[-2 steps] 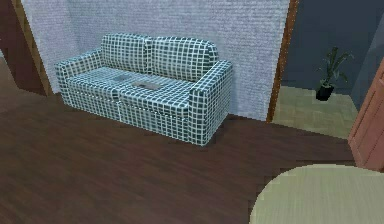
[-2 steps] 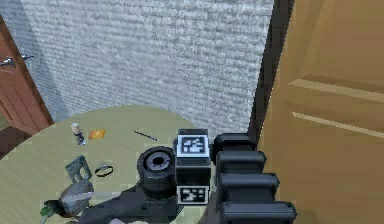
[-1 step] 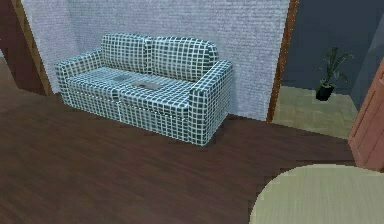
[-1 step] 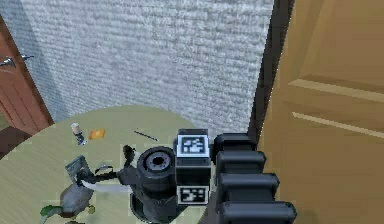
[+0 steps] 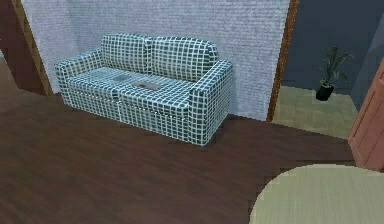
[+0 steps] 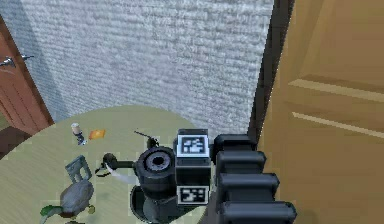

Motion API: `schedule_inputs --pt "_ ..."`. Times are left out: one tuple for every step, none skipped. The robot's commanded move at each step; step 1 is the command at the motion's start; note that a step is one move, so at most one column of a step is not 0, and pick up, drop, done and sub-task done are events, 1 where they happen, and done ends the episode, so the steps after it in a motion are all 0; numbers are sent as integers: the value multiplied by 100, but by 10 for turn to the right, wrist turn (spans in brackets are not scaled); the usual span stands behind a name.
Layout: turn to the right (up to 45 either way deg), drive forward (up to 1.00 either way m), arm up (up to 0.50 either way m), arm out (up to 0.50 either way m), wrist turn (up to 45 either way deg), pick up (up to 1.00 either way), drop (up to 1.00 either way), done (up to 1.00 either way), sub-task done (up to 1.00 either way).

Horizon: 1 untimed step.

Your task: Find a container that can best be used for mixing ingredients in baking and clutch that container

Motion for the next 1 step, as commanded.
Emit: schedule_inputs --pt "0 0 -30 0 0 0 0 0 0"
